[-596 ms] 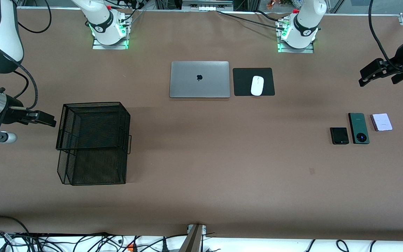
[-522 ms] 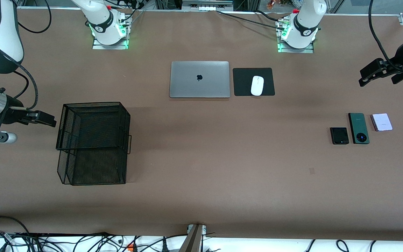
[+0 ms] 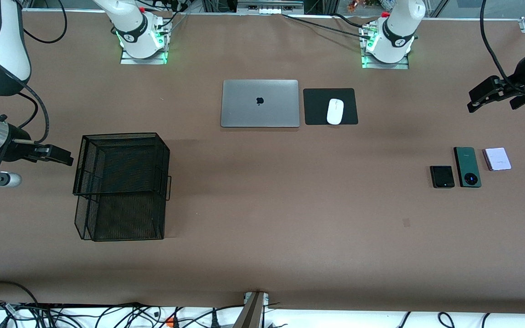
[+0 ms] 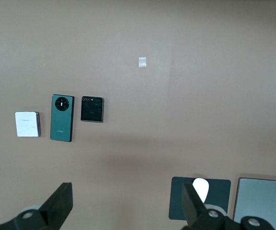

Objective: Place phones with both arms
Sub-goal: 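Move the left gripper over the small black flip phone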

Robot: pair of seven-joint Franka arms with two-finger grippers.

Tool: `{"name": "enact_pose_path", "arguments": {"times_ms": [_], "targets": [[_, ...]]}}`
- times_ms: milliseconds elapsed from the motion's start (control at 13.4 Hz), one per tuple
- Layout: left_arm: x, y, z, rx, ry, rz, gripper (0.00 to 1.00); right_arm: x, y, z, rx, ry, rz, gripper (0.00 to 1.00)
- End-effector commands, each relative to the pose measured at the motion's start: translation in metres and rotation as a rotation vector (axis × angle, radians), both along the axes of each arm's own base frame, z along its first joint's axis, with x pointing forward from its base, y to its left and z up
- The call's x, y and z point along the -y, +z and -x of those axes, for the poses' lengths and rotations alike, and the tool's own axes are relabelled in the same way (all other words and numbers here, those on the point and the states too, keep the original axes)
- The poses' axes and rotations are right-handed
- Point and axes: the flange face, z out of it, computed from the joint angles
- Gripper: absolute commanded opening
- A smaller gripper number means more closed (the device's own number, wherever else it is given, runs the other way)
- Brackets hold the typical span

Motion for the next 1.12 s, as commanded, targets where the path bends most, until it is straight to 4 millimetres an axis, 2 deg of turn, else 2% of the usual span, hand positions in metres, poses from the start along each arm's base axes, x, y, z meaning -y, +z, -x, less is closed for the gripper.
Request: {"name": "enact_pose_path", "arguments": {"times_ms": [0, 149, 373, 447, 746, 1044], "targets": [[-0.004, -0.01, -0.003, -0.012, -0.013, 0.013, 1.0, -0.001, 0.005, -0.003, 0.001, -0.014, -0.021, 1.0], [-0.021, -0.032, -0.011, -0.015, -0.026, 0.015, 1.0, -0.001, 0.004, -0.003, -0.001, -0.014, -0.021, 1.0], [-0.048, -0.087, -0.02, 0.012, -0.049, -0.004, 1.0, -0.001, 0.003, -0.003, -0.002, -0.012, -0.021, 1.0], [-0.051, -0.105, -0.023, 0.028, -0.055, -0.011, 1.0, -0.001, 0.003, -0.003, -0.002, -0.012, -0.021, 1.0], [-0.071, -0.202, -0.028, 0.08, -0.046, -0.016, 1.0, -0.001, 0.003, -0.003, -0.004, -0.011, -0.023, 1.0], [-0.097, -0.288, -0.021, 0.121, -0.121, -0.025, 1.0, -0.001, 0.002, -0.003, -0.005, -0.009, -0.023, 1.0]]}}
